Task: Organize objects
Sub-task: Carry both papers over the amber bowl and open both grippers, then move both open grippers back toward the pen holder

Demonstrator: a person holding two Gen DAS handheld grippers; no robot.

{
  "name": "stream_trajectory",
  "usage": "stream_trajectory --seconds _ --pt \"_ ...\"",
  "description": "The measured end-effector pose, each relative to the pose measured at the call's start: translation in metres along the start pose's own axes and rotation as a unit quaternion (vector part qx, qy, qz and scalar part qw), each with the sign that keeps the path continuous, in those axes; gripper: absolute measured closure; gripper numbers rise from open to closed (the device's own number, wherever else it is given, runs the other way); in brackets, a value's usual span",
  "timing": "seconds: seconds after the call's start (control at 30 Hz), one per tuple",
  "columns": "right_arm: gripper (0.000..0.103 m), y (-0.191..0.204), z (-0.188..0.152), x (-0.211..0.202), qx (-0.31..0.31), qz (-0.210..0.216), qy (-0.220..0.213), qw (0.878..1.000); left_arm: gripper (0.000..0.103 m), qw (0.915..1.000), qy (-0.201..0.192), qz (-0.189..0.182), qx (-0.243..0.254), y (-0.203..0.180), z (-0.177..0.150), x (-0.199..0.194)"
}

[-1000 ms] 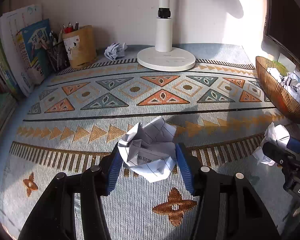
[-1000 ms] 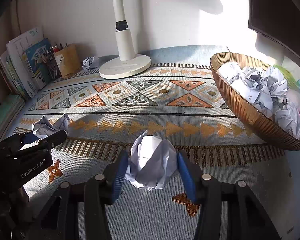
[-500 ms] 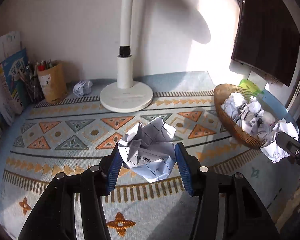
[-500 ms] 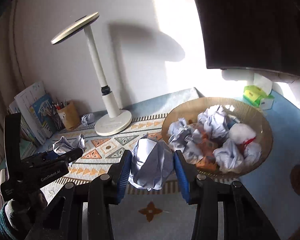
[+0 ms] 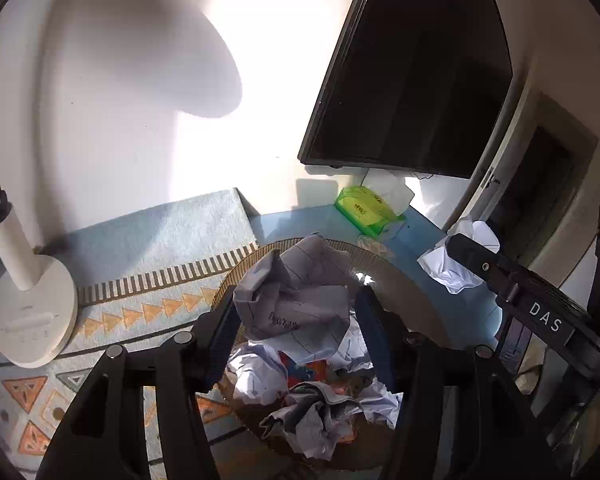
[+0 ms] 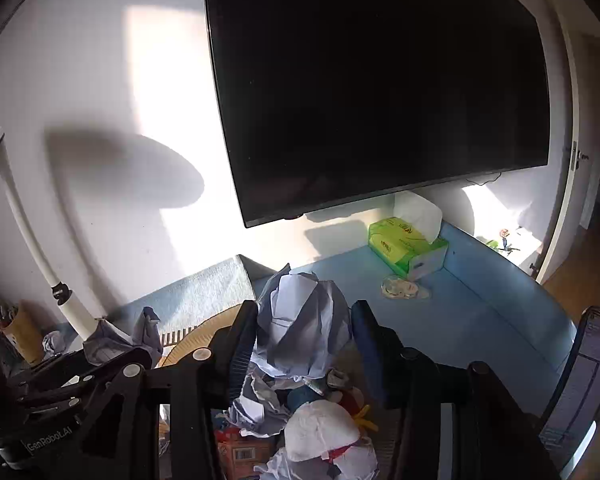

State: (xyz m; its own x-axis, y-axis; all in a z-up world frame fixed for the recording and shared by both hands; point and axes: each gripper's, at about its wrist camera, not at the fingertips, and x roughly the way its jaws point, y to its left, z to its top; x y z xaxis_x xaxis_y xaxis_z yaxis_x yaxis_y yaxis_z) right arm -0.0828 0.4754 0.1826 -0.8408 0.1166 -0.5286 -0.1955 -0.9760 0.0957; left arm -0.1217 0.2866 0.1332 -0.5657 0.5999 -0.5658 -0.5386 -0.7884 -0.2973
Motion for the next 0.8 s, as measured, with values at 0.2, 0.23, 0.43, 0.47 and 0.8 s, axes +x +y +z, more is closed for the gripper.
stream_trajectory --seconds 0.2,0.23,0.43,0.47,0.8 --pt "0.031 -0.002 -0.011 0.005 -0.011 -0.005 0.014 1.000 0.009 0.9998 0.011 0.014 -0.011 0.013 -0.010 0.007" --pt "0.031 0.000 -0.015 -0.001 -0.011 0.005 0.015 1.000 0.009 0.9997 0.007 0.020 -0.015 0.017 -0.013 -0.001" --pt "0.030 0.037 -0.040 -0.061 -0.014 0.091 0.009 0.996 0.009 0.9945 -0.018 0.096 -0.038 0.049 -0.046 -0.077" --pt "0.029 0.048 -0.046 -0.071 -0.018 0.109 0.009 0.994 0.009 0.9919 -0.017 0.117 -0.046 0.056 -0.054 -0.090" --pt "0.020 0.171 -0.117 -0.100 -0.080 0.223 0.063 0.969 0.009 0.9462 -0.004 0.300 -0.122 0.142 -0.151 -0.205"
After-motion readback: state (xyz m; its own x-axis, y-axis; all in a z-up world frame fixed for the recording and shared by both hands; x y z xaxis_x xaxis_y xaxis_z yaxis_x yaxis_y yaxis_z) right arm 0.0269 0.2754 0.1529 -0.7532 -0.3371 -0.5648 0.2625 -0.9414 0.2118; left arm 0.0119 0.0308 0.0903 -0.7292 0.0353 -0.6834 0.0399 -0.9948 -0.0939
